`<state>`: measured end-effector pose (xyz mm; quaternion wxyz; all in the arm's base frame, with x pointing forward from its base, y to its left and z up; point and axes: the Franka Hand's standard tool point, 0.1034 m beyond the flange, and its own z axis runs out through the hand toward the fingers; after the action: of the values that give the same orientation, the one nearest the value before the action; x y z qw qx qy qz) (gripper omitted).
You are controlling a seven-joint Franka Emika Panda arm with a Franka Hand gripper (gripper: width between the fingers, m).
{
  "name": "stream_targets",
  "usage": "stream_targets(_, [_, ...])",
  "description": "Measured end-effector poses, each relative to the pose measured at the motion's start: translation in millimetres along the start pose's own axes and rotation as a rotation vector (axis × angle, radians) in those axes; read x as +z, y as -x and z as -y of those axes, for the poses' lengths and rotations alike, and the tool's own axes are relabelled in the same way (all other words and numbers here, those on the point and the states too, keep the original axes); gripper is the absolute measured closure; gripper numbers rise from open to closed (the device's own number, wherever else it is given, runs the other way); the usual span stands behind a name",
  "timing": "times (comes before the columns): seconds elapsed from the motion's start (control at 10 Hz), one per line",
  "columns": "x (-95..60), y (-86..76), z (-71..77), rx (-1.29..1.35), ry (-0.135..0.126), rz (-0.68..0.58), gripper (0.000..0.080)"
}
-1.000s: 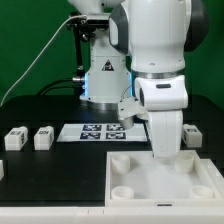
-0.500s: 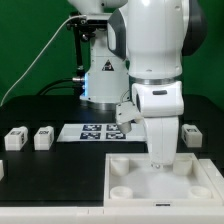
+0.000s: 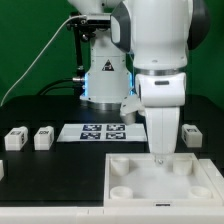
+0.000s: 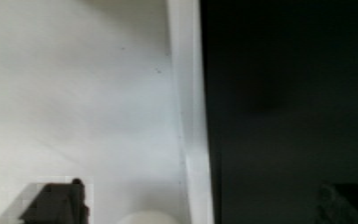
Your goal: Assemble one leg
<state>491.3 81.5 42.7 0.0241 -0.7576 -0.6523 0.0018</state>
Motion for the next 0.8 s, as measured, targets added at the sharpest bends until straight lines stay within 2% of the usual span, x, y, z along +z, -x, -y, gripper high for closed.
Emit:
stream_targets(0.1, [-12.9, 1.9, 4.0, 0.036, 0.016, 0.004, 0.0151])
stream_targets(0.2, [-19.4, 4.3, 8.7, 0.054, 0.023, 0.008, 0.0151])
stream_targets(0.6, [-12.1, 5.0, 9.3, 0.076, 0.011, 0.007, 0.0151])
stream_targets(0.7, [-12.1, 4.9, 9.4, 0.123, 0.011, 0.007, 0.0151])
stream_targets(0.8, [-10.9, 3.2, 10.8, 0.300, 0.016, -0.006, 0.0151])
